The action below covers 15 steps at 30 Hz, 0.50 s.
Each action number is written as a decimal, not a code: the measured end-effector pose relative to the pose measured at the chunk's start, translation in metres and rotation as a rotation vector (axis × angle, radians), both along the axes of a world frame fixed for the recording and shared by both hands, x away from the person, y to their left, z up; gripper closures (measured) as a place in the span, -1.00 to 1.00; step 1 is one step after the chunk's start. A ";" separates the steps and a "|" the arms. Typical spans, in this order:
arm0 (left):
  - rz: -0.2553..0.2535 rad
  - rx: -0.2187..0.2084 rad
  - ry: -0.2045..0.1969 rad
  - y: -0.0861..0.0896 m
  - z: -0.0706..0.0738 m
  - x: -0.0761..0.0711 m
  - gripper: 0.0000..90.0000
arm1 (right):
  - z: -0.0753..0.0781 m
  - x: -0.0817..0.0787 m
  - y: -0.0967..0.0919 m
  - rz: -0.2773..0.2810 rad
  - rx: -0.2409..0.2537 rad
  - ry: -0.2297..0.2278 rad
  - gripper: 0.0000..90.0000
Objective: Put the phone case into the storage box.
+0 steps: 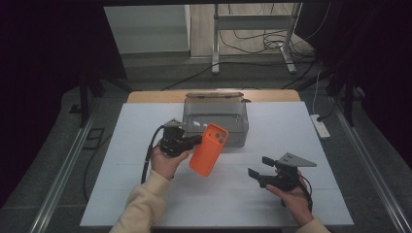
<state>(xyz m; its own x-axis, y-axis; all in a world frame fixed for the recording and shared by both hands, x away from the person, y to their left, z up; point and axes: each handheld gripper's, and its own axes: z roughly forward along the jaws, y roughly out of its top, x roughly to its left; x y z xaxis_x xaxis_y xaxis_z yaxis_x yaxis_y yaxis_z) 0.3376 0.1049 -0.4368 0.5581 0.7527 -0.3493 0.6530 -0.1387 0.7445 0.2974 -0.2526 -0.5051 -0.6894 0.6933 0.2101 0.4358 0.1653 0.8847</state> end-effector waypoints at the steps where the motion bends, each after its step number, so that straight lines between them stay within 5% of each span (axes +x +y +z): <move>1: -0.001 0.001 -0.001 -0.001 0.001 0.001 0.98 | 0.000 0.000 0.000 0.001 -0.002 -0.003 -0.57; 15: 0.000 -0.029 -0.020 -0.009 0.007 0.012 0.98 | 0.000 -0.001 -0.002 0.004 -0.013 -0.007 -0.56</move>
<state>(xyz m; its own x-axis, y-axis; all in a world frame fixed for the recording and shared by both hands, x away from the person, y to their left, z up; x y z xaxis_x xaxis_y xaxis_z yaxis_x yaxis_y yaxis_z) 0.3499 0.0960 -0.4302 0.5647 0.7427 -0.3599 0.6383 -0.1166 0.7609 0.2965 -0.2542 -0.5050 -0.6933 0.6934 0.1964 0.4290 0.1782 0.8855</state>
